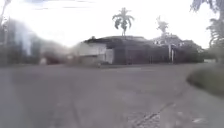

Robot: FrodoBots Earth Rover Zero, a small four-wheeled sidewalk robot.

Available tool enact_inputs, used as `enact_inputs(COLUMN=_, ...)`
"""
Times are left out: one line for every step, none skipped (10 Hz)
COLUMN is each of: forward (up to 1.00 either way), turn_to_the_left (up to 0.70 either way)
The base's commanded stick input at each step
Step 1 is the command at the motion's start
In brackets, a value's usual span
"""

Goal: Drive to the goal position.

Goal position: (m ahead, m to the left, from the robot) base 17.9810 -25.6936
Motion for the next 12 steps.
enact_inputs(forward=1.00, turn_to_the_left=-0.40)
enact_inputs(forward=1.00, turn_to_the_left=0.00)
enact_inputs(forward=1.00, turn_to_the_left=0.00)
enact_inputs(forward=1.00, turn_to_the_left=0.00)
enact_inputs(forward=1.00, turn_to_the_left=0.00)
enact_inputs(forward=1.00, turn_to_the_left=0.00)
enact_inputs(forward=1.00, turn_to_the_left=0.00)
enact_inputs(forward=1.00, turn_to_the_left=0.00)
enact_inputs(forward=1.00, turn_to_the_left=-0.01)
enact_inputs(forward=1.00, turn_to_the_left=-0.40)
enact_inputs(forward=1.00, turn_to_the_left=-0.40)
enact_inputs(forward=1.00, turn_to_the_left=-0.40)
